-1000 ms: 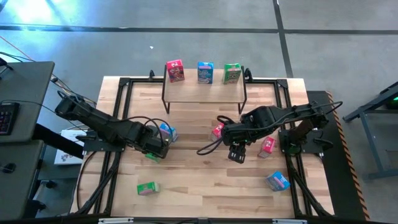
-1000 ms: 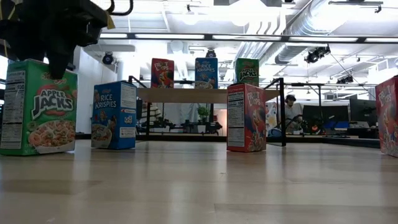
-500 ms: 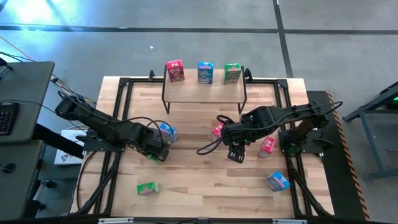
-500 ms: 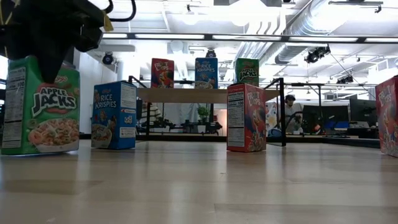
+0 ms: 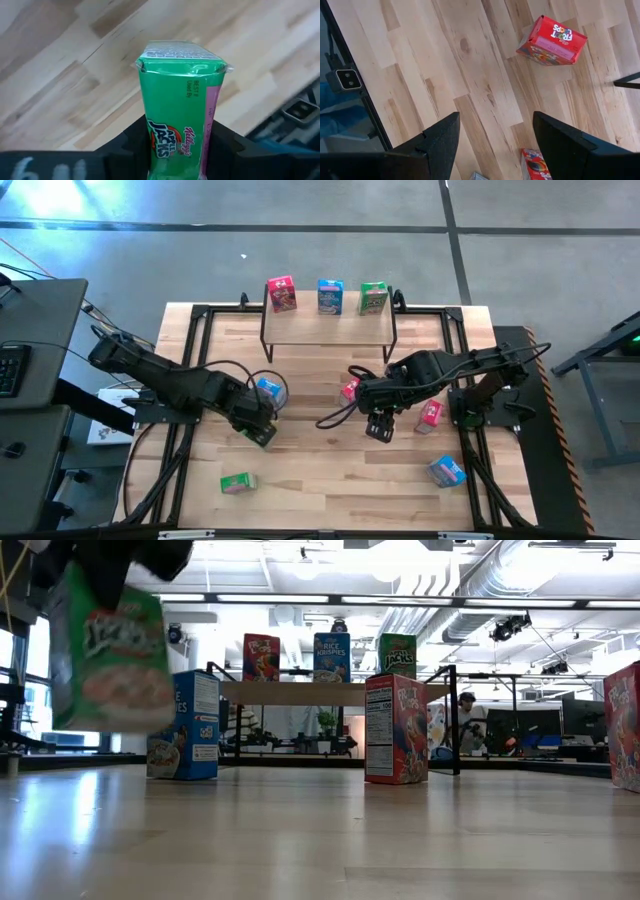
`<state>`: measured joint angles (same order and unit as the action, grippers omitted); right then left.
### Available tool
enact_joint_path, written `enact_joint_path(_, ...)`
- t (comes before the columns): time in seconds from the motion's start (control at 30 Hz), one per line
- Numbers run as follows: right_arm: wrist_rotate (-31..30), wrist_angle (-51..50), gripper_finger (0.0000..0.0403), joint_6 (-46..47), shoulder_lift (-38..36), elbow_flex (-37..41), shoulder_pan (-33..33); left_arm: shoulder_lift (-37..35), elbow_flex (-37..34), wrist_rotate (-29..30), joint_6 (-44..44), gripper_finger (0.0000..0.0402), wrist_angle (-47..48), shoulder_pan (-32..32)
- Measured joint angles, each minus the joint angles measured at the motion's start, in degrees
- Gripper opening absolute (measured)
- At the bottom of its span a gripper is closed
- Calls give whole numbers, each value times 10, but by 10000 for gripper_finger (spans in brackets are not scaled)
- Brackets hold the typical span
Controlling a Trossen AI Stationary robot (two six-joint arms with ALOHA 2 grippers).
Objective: Stack cereal on shelf
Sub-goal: Put the top green cereal box on the shelf aligned with the other green cereal box
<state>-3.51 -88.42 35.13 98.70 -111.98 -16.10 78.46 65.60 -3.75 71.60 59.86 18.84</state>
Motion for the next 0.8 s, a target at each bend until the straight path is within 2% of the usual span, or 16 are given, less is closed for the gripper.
enact_joint_path(0.13, 2, 0, 243, -42, 0, 0, 0, 0, 43, 5, -60, 127, -1, -8)
enact_joint_path(0.43, 12, 35, 243, -56, 0, 0, 0, 0, 125, 21, -196, 127, 0, -41)
enact_joint_path(0.8, -11, 106, 243, -67, 0, 0, 1, 0, 159, 21, -390, 127, 3, -84)
